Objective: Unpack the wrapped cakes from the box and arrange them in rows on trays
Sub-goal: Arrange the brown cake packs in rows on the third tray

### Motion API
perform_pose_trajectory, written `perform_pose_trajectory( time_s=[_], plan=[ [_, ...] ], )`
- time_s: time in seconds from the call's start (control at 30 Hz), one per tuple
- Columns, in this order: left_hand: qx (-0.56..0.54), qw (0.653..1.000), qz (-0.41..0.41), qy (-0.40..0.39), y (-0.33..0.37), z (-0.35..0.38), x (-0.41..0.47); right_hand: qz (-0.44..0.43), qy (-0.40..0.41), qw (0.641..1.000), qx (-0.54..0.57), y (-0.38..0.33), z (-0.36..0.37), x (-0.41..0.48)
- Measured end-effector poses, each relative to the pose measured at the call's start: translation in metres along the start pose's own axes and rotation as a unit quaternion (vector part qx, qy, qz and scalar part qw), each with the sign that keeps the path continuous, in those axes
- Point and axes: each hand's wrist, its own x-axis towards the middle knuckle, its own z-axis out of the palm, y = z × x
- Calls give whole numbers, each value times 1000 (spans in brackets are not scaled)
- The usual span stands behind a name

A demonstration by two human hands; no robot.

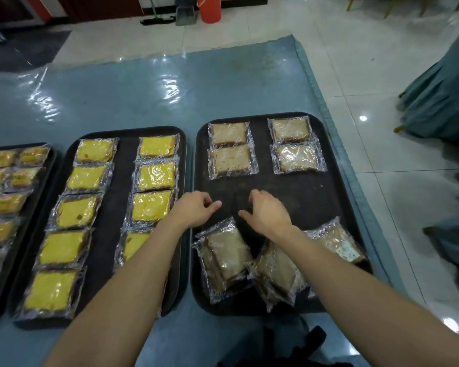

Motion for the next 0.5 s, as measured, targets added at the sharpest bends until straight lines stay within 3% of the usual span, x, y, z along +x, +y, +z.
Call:
perform_pose_trajectory(
  time_s=[0.13,0.3,0.37,0.5],
  plan=[
    [1,993,7,-119,0,2,-28,-30,-133,988,64,-10,20,-30],
    [-38,982,28,-181,11,-5,-44,22,-165,976,141,-8,15,-44],
    [-79,986,45,-138,18,-9,-38,33,-163,971,173,-7,10,-48],
    [-290,952,50,88,36,-12,-31,85,-118,974,172,-2,5,-45]
  ],
)
